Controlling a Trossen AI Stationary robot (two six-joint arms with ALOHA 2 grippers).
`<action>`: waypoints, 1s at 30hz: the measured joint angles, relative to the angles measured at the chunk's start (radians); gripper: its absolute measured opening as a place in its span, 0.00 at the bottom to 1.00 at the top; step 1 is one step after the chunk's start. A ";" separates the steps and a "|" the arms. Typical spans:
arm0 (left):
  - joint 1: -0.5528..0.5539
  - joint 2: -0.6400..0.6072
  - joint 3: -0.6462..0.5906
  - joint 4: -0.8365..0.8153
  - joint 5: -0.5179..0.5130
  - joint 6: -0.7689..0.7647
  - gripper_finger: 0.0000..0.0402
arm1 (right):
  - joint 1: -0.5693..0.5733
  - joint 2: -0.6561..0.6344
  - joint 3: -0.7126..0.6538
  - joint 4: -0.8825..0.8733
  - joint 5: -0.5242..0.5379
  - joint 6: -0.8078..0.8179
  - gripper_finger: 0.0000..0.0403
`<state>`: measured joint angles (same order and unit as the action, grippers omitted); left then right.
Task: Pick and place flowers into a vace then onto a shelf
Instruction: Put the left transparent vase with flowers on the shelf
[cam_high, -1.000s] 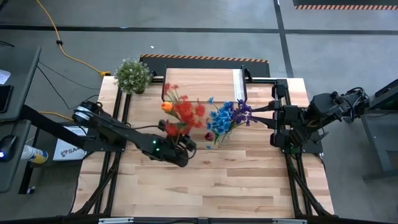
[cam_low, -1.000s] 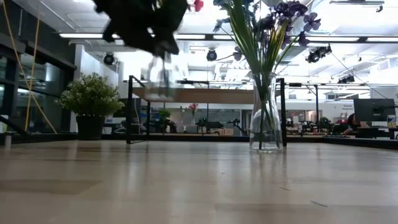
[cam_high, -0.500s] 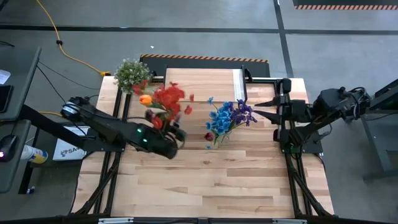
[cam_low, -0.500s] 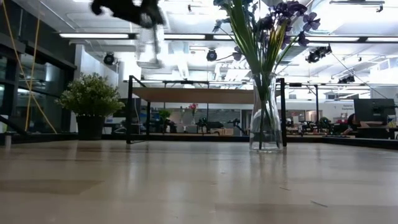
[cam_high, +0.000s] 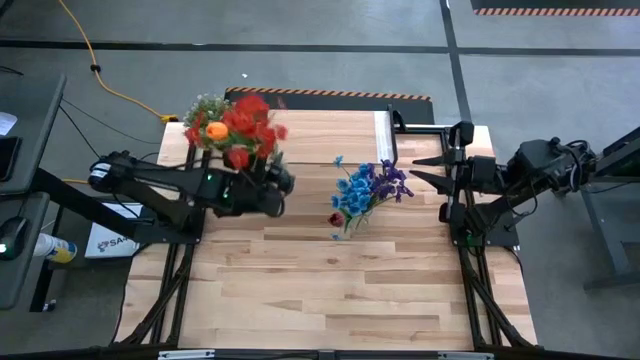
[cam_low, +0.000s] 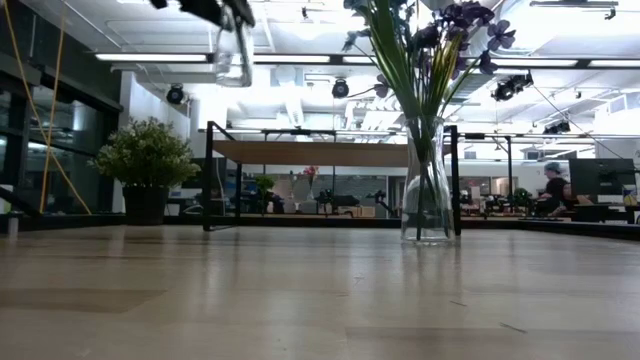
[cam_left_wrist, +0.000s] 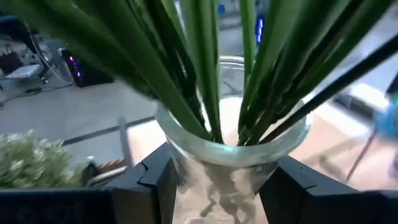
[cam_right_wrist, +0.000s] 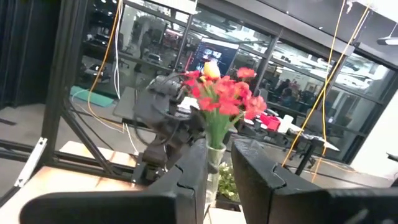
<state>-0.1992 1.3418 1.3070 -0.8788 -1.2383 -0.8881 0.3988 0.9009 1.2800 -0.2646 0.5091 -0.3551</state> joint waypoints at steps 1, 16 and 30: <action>0.017 -0.005 0.006 0.006 0.001 0.000 0.51 | 0.000 0.001 0.000 0.000 0.000 -0.008 0.17; 0.273 -0.023 0.041 0.115 0.112 0.128 0.51 | 0.000 0.002 0.000 0.000 0.005 -0.031 0.17; 0.458 -0.016 0.041 0.338 0.283 0.287 0.51 | 0.000 0.002 0.000 0.000 0.005 -0.032 0.17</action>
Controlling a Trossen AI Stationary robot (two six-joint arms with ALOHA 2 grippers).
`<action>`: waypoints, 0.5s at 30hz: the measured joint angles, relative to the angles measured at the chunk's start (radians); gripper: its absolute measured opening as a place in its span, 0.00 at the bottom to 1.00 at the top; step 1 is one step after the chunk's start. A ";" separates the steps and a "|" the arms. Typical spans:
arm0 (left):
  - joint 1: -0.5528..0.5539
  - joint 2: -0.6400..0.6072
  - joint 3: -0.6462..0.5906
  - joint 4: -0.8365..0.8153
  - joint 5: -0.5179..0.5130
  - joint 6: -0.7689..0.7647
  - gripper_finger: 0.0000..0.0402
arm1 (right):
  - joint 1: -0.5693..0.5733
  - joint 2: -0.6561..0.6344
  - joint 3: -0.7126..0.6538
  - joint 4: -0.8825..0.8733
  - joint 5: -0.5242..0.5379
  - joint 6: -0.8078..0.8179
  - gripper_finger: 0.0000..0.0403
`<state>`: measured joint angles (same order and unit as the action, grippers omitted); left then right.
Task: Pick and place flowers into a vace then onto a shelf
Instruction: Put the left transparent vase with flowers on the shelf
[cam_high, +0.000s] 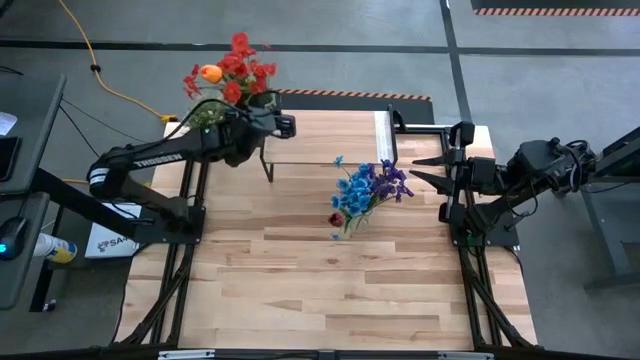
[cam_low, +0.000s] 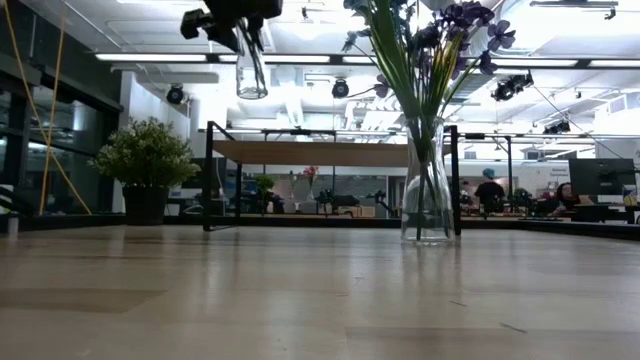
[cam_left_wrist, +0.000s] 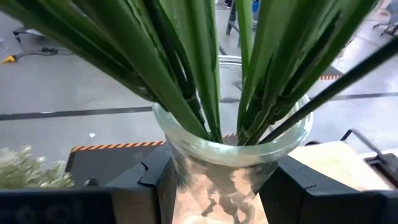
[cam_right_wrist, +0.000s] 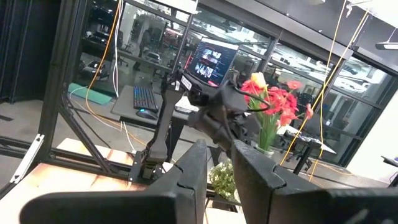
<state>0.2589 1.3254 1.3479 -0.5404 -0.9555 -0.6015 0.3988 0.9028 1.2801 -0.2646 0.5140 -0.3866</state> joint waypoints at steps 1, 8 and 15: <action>0.008 0.006 0.000 0.021 0.011 0.009 0.51 | 0.000 0.000 0.000 0.000 0.000 0.000 0.17; 0.038 0.069 0.000 0.098 0.076 0.051 0.51 | 0.000 0.000 0.000 0.000 0.000 0.009 0.17; 0.068 0.130 -0.002 0.095 0.108 0.052 0.51 | 0.000 0.000 0.000 0.000 0.000 0.015 0.17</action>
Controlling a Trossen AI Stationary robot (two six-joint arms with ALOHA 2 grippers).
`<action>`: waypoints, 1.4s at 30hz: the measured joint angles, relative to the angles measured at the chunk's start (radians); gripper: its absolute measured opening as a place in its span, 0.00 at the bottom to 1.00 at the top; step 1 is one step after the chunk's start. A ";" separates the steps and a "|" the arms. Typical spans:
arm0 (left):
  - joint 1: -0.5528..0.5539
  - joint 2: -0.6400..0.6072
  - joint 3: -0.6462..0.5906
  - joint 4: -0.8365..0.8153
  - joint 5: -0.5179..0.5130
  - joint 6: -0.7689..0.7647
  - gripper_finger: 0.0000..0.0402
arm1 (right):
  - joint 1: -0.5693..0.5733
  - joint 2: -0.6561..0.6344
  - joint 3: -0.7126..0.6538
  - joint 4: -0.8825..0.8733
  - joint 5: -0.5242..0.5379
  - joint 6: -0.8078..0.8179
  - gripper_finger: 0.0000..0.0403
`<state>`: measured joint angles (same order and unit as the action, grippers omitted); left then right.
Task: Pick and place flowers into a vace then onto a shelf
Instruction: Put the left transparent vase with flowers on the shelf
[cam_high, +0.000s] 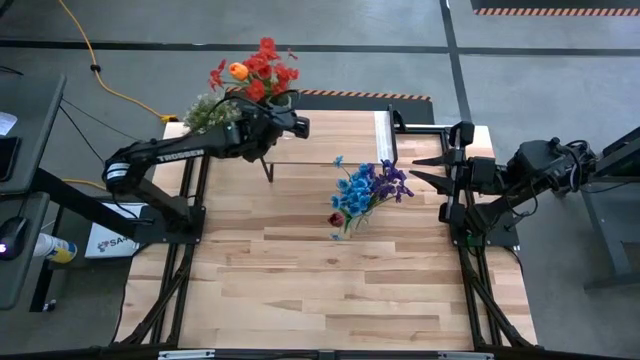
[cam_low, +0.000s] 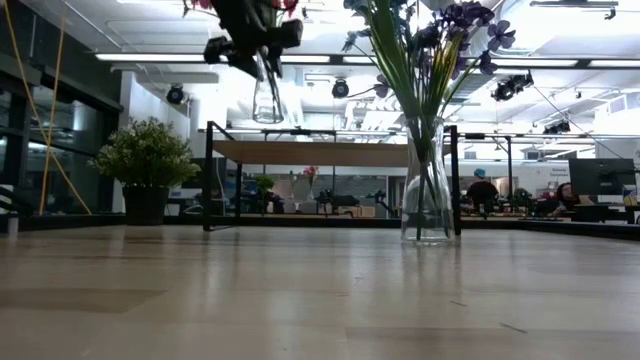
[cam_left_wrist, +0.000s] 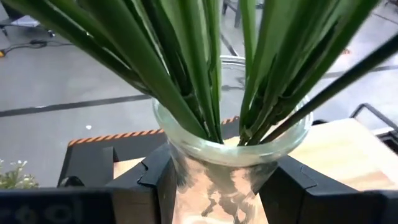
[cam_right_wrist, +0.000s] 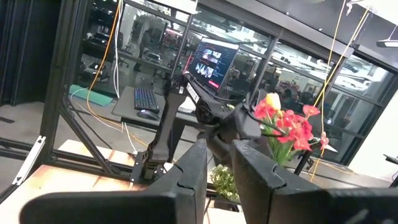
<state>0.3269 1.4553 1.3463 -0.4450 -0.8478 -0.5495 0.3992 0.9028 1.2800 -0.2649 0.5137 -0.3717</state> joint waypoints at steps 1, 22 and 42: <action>0.006 0.007 0.000 0.002 0.005 0.000 0.51 | 0.000 0.000 0.000 0.000 0.000 0.000 0.17; 0.033 0.066 0.000 0.004 -0.040 0.004 0.51 | 0.000 0.000 0.000 0.000 0.000 0.007 0.17; 0.033 0.132 0.001 0.073 -0.090 0.004 0.51 | 0.000 0.000 0.000 -0.008 0.000 0.007 0.17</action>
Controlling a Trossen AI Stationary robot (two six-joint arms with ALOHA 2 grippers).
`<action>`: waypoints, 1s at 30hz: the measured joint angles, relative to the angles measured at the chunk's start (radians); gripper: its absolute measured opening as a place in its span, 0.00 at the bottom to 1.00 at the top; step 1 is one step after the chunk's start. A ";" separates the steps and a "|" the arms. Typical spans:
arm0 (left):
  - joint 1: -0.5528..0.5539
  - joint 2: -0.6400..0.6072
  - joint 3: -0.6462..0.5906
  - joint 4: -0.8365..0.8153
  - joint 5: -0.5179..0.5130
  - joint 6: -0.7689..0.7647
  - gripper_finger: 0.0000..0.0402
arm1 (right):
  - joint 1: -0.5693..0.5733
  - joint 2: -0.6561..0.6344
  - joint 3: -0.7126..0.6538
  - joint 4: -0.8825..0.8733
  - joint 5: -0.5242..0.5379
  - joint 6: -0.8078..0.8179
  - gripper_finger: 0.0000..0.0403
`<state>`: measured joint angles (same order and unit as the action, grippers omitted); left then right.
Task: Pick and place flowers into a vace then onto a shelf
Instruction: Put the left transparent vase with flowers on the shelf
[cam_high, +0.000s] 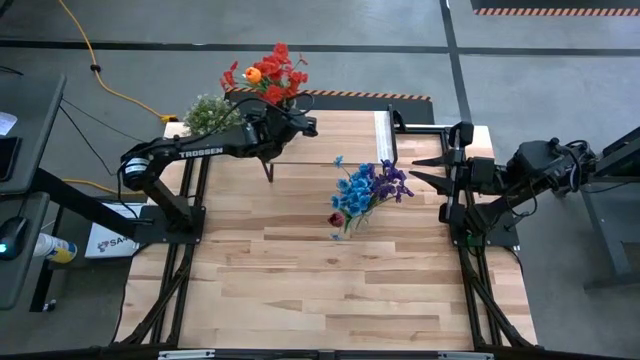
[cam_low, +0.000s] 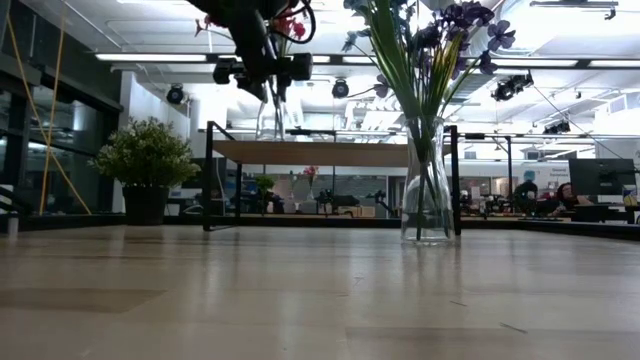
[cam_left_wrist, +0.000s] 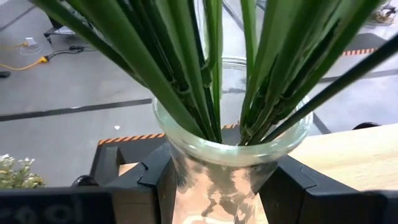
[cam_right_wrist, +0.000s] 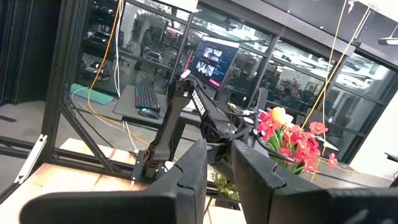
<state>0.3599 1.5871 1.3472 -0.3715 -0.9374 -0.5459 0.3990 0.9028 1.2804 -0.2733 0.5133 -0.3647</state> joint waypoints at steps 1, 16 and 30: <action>0.000 0.000 0.000 -0.007 -0.006 0.000 0.51 | 0.000 0.000 0.000 0.000 0.000 0.000 0.17; -0.001 0.000 -0.080 0.051 -0.027 -0.072 0.51 | 0.000 0.000 0.000 0.000 0.000 -0.003 0.17; -0.028 -0.002 -0.104 0.085 -0.028 -0.087 0.51 | 0.000 -0.001 0.000 0.000 0.036 -0.021 0.17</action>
<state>0.3317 1.5852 1.2434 -0.2867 -0.9650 -0.6327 0.3991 0.9020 1.2800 -0.2729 0.5495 -0.3862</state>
